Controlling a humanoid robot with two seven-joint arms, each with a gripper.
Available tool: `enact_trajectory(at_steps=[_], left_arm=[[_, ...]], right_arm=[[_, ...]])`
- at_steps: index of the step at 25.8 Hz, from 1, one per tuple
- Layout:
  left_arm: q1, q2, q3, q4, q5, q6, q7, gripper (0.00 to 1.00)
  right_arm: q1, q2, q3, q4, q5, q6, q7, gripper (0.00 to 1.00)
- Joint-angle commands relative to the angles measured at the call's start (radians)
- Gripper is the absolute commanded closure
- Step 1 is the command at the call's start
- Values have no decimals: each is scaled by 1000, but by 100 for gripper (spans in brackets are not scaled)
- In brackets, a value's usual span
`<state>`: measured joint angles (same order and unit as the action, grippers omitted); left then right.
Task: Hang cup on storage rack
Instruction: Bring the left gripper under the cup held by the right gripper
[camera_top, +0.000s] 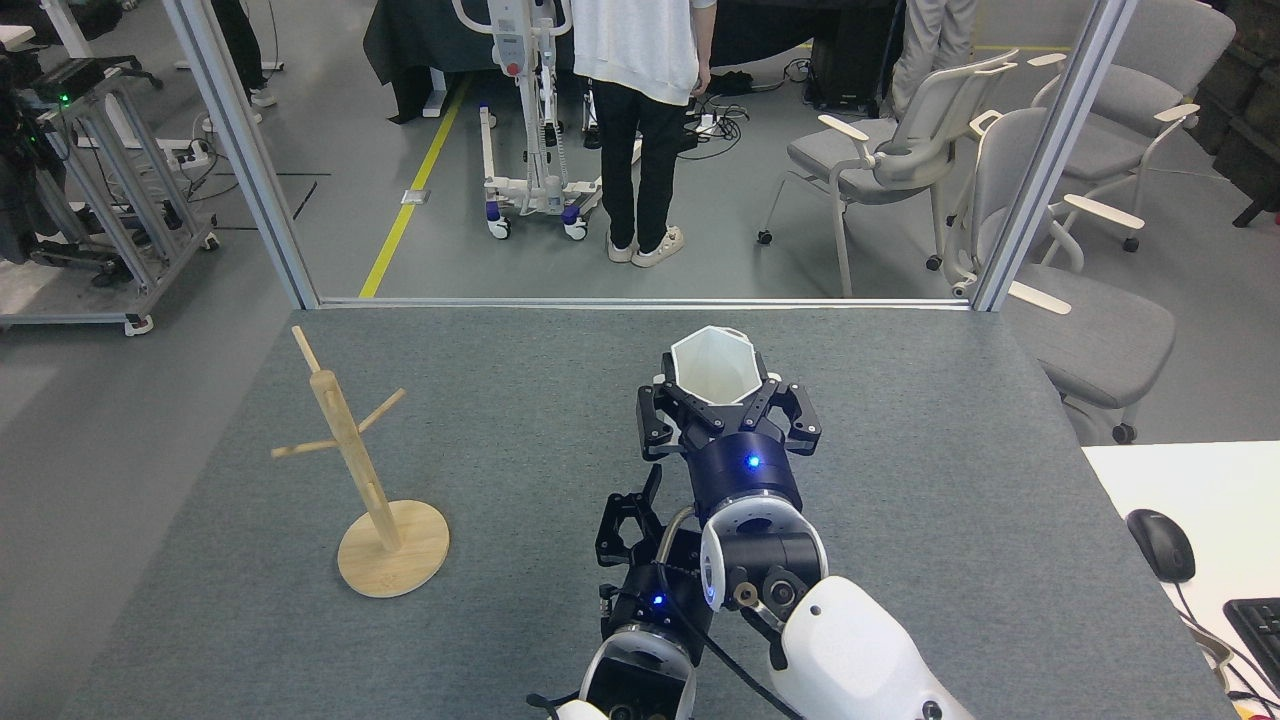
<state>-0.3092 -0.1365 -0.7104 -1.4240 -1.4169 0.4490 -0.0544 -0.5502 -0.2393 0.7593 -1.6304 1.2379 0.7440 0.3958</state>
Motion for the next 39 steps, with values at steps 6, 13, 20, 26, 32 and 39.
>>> enact_trajectory(at_steps=[6,13,20,26,32,39], left_arm=[[-65,0,2,86,4,1,-1,2],[-99,-2,3,119,6,5,-1,2],[-130,-2,3,128,10,4,-2,2],[-143,-3,5,151,27,4,-1,2],[-182,-3,5,180,27,-1,-1,2],[-197,-3,5,189,27,-15,8,37]], right_arm=[[6,0,0,0,0,0,0,100],[10,-2,0,-3,1,0,0,100],[35,0,2,-9,15,0,0,100],[56,5,11,-23,38,0,0,100],[78,35,17,-29,71,0,0,100],[84,40,17,-32,84,0,0,100]])
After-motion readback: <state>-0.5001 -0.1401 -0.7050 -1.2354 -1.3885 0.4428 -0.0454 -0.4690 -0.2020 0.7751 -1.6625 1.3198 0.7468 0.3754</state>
